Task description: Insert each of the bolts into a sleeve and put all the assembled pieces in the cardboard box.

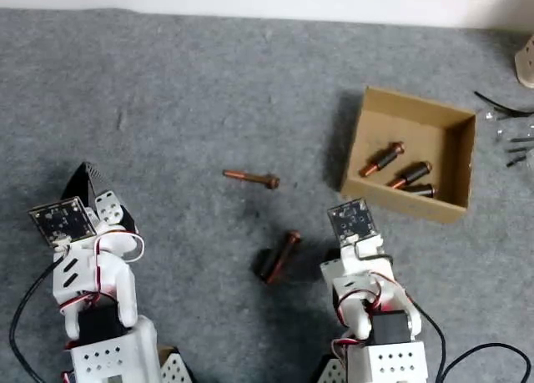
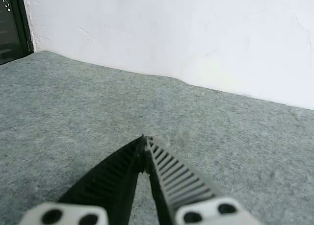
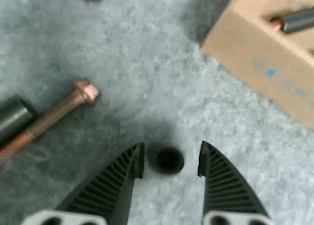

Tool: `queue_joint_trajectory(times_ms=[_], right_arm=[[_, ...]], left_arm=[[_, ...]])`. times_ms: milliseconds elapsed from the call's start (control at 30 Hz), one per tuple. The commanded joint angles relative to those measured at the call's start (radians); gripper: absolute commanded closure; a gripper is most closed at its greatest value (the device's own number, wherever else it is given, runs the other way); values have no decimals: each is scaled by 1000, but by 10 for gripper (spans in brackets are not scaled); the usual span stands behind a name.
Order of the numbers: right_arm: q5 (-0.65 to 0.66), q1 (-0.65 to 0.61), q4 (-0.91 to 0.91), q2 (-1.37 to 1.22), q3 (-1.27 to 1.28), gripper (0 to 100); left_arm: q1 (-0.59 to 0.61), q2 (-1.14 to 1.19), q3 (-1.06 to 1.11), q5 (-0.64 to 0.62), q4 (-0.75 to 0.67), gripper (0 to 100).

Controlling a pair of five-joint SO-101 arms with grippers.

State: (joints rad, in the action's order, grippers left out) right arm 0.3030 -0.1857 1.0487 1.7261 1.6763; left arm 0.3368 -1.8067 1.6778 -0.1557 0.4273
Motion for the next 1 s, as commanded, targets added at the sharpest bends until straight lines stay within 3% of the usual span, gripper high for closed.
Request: queue_joint_trajectory(times_ms=[0, 333, 967], right_arm=[[-21, -7, 18, 8, 56, 838], [-21, -8, -54, -1, 59, 838], [-21, -8, -2, -2, 61, 840]], left_arm=[[-35, -2, 18, -3, -15, 989], [-42, -2, 18, -3, -15, 989], [-42, -4, 18, -3, -15, 989]])
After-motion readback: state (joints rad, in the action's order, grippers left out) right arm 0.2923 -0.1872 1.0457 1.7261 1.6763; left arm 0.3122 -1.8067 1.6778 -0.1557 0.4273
